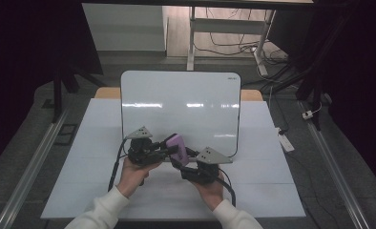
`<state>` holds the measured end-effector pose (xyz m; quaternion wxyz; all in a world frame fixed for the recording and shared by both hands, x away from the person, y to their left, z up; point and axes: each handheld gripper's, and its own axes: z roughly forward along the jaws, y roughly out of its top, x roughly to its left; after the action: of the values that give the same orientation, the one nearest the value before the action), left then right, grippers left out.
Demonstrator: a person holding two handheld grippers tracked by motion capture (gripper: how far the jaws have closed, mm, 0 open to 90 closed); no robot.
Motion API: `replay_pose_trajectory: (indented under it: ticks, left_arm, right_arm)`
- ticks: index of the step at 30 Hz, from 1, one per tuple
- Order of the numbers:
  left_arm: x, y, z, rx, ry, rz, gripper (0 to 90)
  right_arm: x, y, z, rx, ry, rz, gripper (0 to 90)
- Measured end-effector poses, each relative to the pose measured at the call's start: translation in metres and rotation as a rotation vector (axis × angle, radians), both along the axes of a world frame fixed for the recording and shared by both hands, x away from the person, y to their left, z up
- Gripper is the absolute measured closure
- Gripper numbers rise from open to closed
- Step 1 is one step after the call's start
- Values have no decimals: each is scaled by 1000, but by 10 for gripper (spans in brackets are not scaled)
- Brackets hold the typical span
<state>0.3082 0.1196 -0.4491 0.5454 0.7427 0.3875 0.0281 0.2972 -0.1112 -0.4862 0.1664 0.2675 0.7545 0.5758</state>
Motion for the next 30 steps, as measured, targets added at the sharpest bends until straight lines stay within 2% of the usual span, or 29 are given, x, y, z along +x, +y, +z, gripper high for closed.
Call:
replay_pose_trajectory:
  ticks: [3, 6, 9, 12, 15, 19, 22, 30]
  left_arm:
    - [-2, 4, 5, 16, -24, 21, 624]
    - [-3, 12, 9, 16, -33, 35, 624]
    - [-3, 19, 11, 26, -40, 55, 624]
    - [-4, 26, 12, 42, -50, 73, 624]
    - [-5, 32, 13, 66, -63, 90, 623]
    - [-7, 41, 15, 72, -67, 102, 623]
    - [-10, 48, 17, 78, -76, 117, 623]
    - [-9, 65, 26, 92, -88, 165, 623]
  right_arm:
    - [0, -1, 3, 0, 0, 10, 353]
    - [1, -8, 7, 20, 16, 17, 327]
    - [6, -17, 9, -6, 39, 6, 313]
    - [11, -29, 8, -48, 36, -32, 314]
    - [13, -45, 7, -82, 28, -60, 331]
    - [16, -71, 7, -117, 27, -102, 335]
    - [17, -94, 6, -123, 47, -135, 335]
    - [6, -153, 2, -140, 41, -220, 332]
